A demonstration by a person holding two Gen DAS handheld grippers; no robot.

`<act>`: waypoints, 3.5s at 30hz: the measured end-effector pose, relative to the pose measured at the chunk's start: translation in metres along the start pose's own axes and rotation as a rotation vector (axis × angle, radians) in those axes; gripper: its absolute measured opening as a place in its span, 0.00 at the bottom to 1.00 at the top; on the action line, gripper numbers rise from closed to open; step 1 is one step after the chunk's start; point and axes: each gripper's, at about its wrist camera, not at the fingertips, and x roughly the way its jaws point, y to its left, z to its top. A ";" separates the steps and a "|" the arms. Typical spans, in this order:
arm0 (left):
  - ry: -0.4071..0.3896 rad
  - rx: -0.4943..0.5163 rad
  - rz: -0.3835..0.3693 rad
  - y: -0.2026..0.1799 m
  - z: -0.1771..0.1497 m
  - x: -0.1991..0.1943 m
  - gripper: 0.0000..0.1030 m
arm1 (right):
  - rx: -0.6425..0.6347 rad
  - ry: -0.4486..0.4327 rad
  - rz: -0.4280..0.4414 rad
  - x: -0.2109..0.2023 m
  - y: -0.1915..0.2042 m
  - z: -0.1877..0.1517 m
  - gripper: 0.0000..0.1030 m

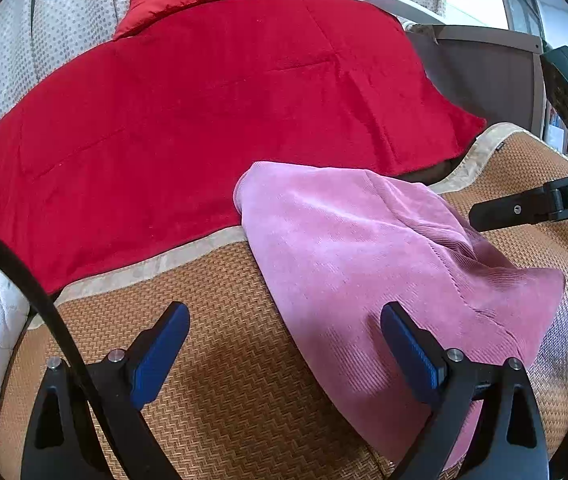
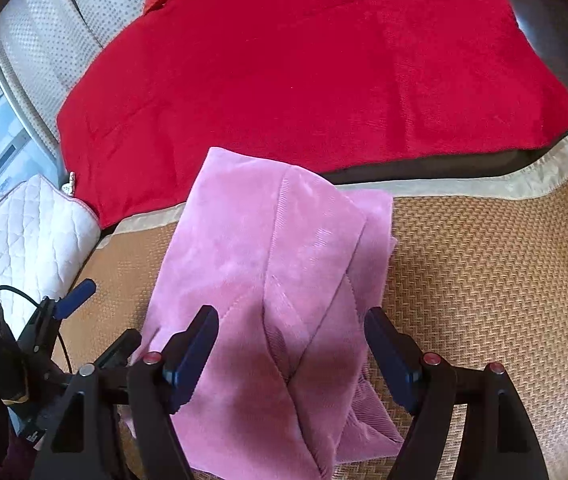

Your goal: Fold large clothes

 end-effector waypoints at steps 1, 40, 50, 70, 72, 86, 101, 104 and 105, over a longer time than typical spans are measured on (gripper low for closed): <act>0.002 0.002 0.001 -0.001 0.000 0.000 0.94 | 0.005 0.001 0.000 -0.001 -0.002 0.000 0.77; 0.039 -0.135 -0.123 0.020 0.001 0.014 0.94 | -0.117 -0.156 -0.284 -0.015 0.009 -0.005 0.77; 0.037 -0.132 -0.119 0.020 0.001 0.014 0.94 | -0.180 -0.191 -0.384 -0.021 0.019 -0.005 0.77; 0.198 -0.286 -0.449 0.038 0.004 0.047 0.94 | 0.143 -0.005 0.090 0.010 -0.044 0.000 0.77; 0.209 -0.326 -0.462 0.044 0.003 0.051 0.94 | 0.222 0.033 0.157 0.020 -0.063 0.000 0.77; 0.306 -0.455 -0.593 0.048 -0.008 0.081 0.94 | 0.362 0.161 0.370 0.080 -0.080 -0.007 0.77; 0.276 -0.492 -0.636 0.031 -0.002 0.097 0.71 | 0.307 0.170 0.417 0.103 -0.053 0.003 0.77; 0.250 -0.456 -0.622 0.027 0.002 0.093 0.65 | 0.280 0.152 0.396 0.098 -0.040 0.006 0.62; 0.243 -0.451 -0.621 0.027 0.003 0.092 0.64 | 0.271 0.147 0.389 0.096 -0.036 0.006 0.58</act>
